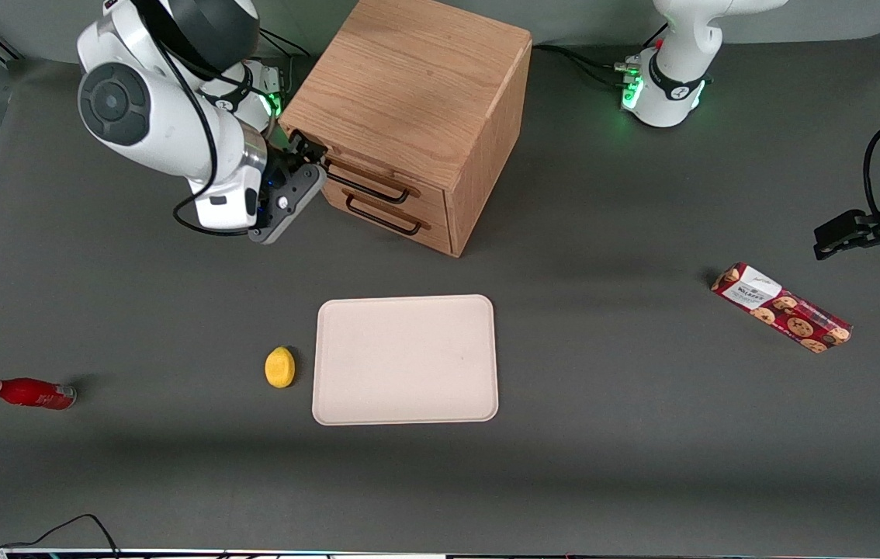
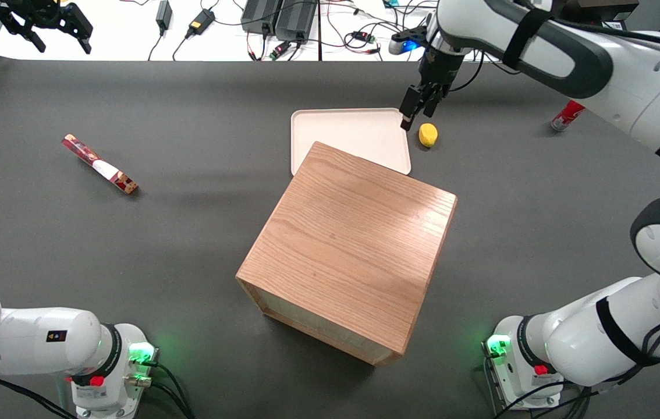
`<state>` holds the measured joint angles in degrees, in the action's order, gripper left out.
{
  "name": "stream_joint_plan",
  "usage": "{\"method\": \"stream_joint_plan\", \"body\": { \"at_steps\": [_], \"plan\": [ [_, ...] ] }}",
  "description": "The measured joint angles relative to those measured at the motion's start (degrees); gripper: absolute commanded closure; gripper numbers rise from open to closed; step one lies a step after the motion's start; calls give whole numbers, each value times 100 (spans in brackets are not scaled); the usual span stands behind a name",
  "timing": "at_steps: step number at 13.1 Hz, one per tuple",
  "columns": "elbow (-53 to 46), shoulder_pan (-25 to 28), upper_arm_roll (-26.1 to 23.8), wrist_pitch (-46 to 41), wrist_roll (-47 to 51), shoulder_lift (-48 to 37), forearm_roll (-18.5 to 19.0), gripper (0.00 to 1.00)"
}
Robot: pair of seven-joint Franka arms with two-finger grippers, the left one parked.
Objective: Open upper drawer
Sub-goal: 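Move the right gripper toward the upper drawer's black handle, then hook the right gripper onto the upper drawer's black handle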
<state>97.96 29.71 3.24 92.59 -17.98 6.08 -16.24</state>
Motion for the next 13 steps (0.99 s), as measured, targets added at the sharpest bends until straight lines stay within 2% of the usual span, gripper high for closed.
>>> {"method": "stream_joint_plan", "body": {
  "at_steps": [5,9,13],
  "plan": [
    [77,19,-381,327,-13,446,-11,0],
    [177,28,-654,424,-80,480,-11,0],
    [573,-12,-710,885,-488,486,-9,0]
  ]
}}
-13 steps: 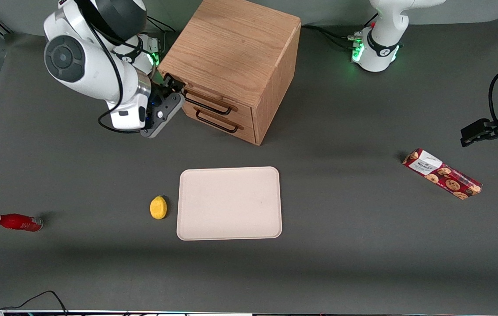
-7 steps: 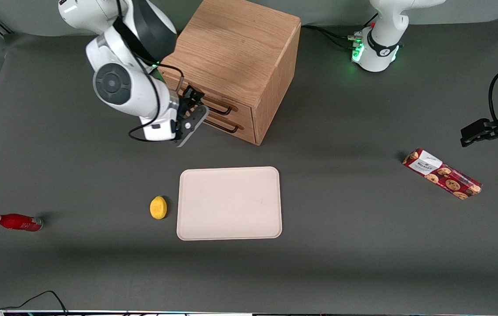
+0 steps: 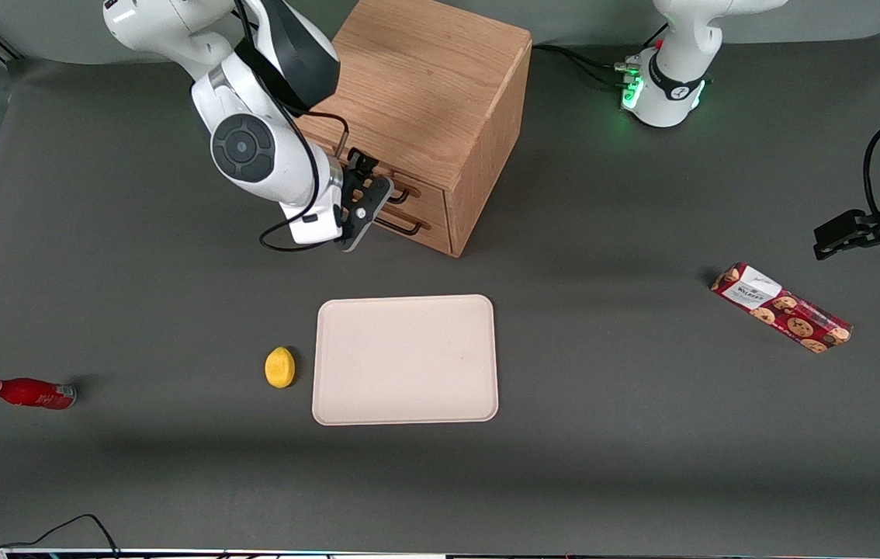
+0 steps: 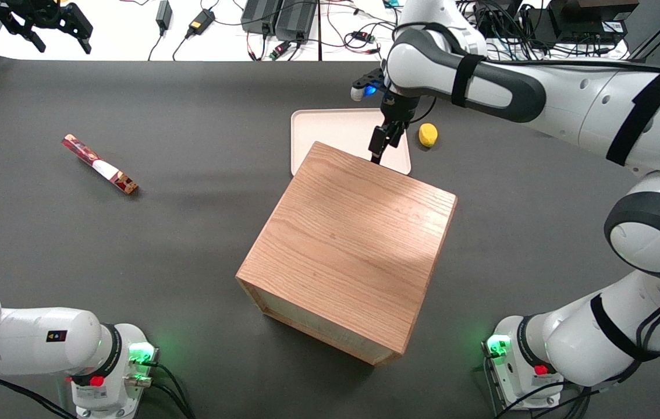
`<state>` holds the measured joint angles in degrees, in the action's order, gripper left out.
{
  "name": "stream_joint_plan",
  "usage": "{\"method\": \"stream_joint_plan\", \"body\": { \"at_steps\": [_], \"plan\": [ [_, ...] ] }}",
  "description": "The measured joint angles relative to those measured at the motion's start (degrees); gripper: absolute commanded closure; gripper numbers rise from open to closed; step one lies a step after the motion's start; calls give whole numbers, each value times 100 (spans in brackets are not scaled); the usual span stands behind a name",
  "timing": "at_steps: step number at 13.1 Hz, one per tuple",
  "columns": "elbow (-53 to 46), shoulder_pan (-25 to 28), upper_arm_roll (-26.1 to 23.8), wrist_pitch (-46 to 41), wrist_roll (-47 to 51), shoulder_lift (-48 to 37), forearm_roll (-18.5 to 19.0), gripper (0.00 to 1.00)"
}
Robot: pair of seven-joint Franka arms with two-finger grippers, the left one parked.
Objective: Open upper drawer
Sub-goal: 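Hook the right gripper onto the upper drawer's black handle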
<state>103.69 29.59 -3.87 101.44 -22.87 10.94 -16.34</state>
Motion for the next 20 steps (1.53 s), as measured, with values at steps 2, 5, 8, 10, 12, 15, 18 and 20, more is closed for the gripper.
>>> {"method": "stream_joint_plan", "body": {
  "at_steps": [2,5,8,10,12,15,18,20],
  "plan": [
    [68,-44,1,43,-53,0,0,0],
    [92,-70,2,47,-64,-1,0,0],
    [201,-69,2,47,-67,-1,0,0],
    [247,-69,2,47,-69,-1,0,0],
    [287,-69,-10,47,-72,-2,0,0],
    [347,-67,-75,58,-73,-3,0,0],
    [399,-68,-78,196,-74,-2,0,0],
    [460,-69,-77,344,-76,9,10,0]
  ]
}}
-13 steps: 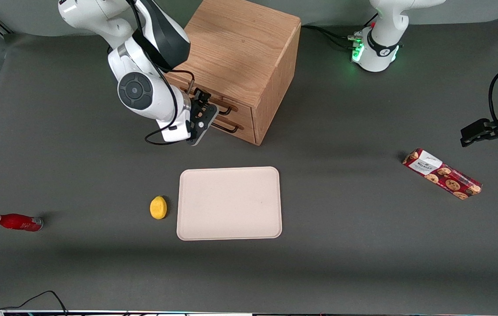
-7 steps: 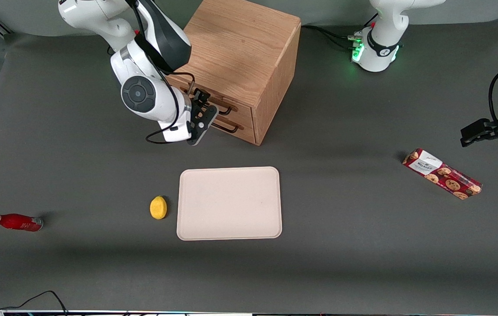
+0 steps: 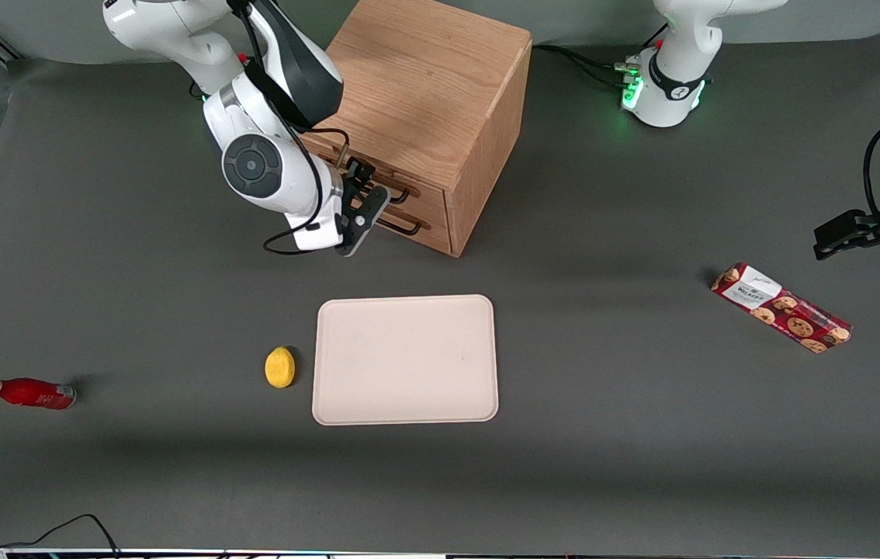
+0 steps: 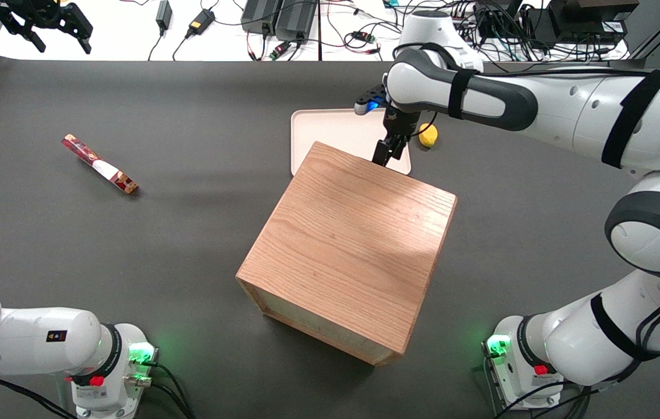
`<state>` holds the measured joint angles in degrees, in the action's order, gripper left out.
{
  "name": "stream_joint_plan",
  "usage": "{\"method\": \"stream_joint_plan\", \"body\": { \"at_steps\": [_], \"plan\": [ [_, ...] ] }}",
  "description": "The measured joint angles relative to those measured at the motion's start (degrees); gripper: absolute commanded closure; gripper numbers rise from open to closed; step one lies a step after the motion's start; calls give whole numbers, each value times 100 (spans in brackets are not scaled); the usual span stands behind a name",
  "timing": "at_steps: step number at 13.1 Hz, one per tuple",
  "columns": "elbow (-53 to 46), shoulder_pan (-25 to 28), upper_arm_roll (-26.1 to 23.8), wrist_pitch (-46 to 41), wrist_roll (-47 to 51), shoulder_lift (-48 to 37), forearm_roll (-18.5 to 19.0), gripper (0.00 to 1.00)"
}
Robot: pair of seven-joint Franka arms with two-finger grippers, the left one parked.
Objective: Open upper drawer
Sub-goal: 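Hook the right gripper onto the upper drawer's black handle, then pull the upper drawer outward from the cabinet with the right gripper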
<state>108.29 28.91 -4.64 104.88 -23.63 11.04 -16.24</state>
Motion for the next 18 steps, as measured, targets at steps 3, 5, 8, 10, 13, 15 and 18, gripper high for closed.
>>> {"method": "stream_joint_plan", "body": {
  "at_steps": [3,5,8,10,13,15,18],
  "plan": [
    [40,0,2,113,-11,44,6,0],
    [43,-1,21,201,-17,86,21,0],
    [43,-12,52,265,-108,141,43,0],
    [42,-52,90,296,-304,142,74,0],
    [38,-155,232,299,-615,142,91,0],
    [21,-186,301,310,-736,142,95,0],
    [-15,-188,459,315,-971,144,101,0]
  ]
}}
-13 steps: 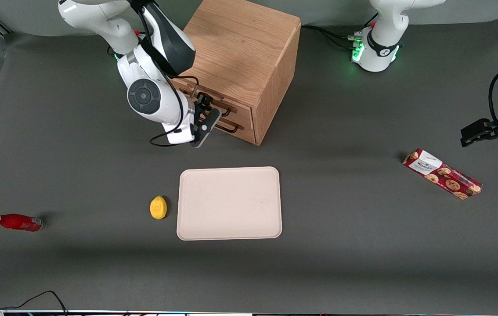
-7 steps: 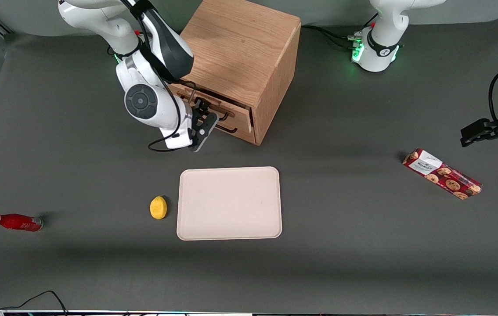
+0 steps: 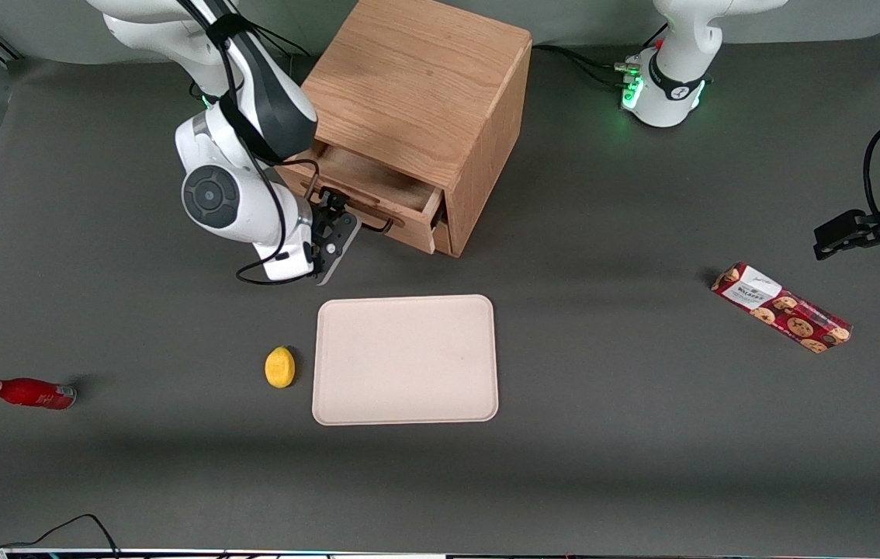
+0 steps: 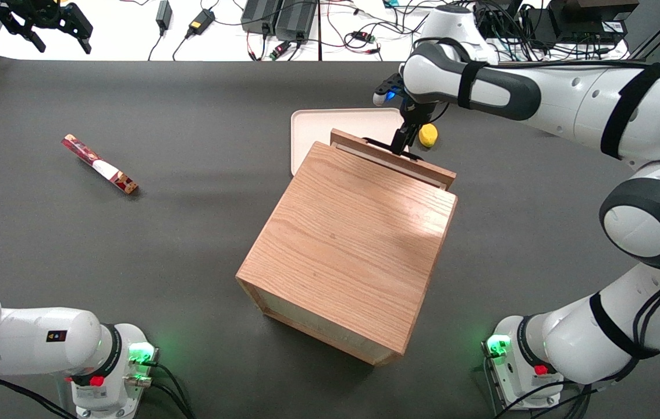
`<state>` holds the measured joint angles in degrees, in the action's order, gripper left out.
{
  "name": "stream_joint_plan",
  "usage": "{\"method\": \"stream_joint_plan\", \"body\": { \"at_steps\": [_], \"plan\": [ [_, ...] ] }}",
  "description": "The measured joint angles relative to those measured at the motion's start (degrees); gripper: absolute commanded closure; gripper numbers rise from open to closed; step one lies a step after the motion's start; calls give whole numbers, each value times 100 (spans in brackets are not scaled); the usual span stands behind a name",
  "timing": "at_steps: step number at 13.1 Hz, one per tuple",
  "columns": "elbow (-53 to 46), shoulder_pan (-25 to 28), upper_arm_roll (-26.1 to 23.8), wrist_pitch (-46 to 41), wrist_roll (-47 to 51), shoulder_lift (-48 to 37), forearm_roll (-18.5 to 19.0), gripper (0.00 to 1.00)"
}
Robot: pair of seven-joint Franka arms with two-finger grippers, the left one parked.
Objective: Open upper drawer
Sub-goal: 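Pull the upper drawer outward from the cabinet with the right gripper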
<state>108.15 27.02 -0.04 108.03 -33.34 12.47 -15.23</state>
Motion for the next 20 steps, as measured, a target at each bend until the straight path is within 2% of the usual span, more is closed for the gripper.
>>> {"method": "stream_joint_plan", "body": {
  "at_steps": [11,20],
  "plan": [
    [-405,-310,232,19,-707,291,21,0],
    [-796,-648,313,19,-1241,503,306,0]
  ]
}}
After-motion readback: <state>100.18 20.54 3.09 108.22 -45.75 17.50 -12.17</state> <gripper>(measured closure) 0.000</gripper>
